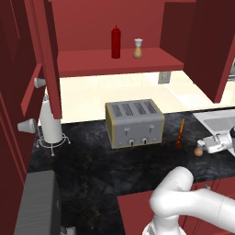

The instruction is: There are various items on the counter. Only move the condiments/shakers into the cabinet.

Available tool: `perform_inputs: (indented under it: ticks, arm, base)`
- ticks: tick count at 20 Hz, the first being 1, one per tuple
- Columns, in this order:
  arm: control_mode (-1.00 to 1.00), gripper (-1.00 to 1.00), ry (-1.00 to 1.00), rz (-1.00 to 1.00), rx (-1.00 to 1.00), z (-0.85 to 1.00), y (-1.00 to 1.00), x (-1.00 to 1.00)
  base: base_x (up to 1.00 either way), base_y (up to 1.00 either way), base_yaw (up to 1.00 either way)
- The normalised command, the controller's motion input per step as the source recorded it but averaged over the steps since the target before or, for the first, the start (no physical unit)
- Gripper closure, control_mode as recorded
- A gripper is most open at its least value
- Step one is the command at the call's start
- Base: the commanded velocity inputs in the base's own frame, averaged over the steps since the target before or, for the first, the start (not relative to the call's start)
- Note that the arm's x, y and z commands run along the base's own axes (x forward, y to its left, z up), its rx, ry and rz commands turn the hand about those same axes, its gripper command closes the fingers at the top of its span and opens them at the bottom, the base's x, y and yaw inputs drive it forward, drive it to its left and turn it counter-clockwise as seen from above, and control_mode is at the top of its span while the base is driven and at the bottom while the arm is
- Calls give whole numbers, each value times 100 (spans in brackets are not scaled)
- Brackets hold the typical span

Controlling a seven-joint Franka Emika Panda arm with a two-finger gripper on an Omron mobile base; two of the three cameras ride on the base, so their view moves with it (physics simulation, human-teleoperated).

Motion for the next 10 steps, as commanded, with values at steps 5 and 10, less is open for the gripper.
perform_inputs:
  ticks: [5,10]
  arm:
    - [-100,100,-5,-6,0,36,4,-49]
    - [-100,100,-2,-13,0,95,22,-58]
  base:
    - [0,0,0]
    - [0,0,0]
